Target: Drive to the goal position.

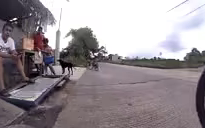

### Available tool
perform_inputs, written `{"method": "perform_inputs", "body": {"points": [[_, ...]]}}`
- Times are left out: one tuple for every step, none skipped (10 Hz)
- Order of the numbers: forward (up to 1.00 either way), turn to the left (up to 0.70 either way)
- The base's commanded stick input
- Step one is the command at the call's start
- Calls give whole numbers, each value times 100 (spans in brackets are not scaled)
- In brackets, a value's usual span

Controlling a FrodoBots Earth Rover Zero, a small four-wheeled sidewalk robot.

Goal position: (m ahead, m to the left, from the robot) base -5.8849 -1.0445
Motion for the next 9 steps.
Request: {"method": "perform_inputs", "body": {"points": [[0,-45],[0,-45],[0,-45],[0,-45],[0,-45],[0,-45],[0,-45],[0,-45],[0,-45]]}}
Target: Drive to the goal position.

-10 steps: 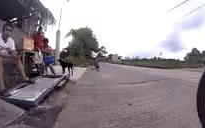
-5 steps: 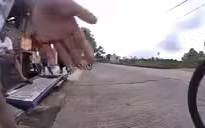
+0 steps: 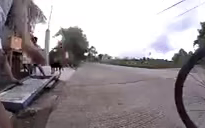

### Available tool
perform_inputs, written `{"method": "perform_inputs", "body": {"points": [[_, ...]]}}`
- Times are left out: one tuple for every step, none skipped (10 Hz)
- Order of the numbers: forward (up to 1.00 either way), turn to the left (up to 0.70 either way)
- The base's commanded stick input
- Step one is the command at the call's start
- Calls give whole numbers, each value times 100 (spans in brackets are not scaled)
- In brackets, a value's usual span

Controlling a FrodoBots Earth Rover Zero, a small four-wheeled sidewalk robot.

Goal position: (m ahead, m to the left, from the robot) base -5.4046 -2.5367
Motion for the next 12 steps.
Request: {"method": "perform_inputs", "body": {"points": [[0,-45],[0,-45],[0,-45],[0,-45],[0,-45],[0,-45],[0,-45],[0,-45],[0,-45],[0,-45],[0,-45],[0,-45]]}}
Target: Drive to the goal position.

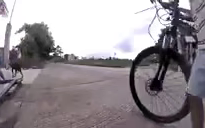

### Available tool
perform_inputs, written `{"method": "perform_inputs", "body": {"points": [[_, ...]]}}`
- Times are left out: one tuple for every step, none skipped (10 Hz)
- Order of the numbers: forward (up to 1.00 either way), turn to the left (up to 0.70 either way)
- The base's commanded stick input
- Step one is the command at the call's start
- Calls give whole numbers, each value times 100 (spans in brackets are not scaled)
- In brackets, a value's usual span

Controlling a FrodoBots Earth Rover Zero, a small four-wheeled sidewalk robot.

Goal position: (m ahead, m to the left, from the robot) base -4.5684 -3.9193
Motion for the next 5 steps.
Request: {"method": "perform_inputs", "body": {"points": [[0,-45],[0,-45],[0,-45],[0,-45],[0,-45]]}}
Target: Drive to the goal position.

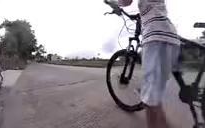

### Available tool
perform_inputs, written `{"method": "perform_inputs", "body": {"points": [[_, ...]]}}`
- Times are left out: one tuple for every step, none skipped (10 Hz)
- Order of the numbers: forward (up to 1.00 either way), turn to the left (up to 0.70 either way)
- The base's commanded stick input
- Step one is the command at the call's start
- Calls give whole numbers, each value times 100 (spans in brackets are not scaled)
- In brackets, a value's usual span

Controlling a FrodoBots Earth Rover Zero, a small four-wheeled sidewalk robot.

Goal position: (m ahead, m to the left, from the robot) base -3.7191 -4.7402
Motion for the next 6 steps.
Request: {"method": "perform_inputs", "body": {"points": [[0,-45],[0,-45],[0,-45],[0,-45],[0,-45],[0,-45]]}}
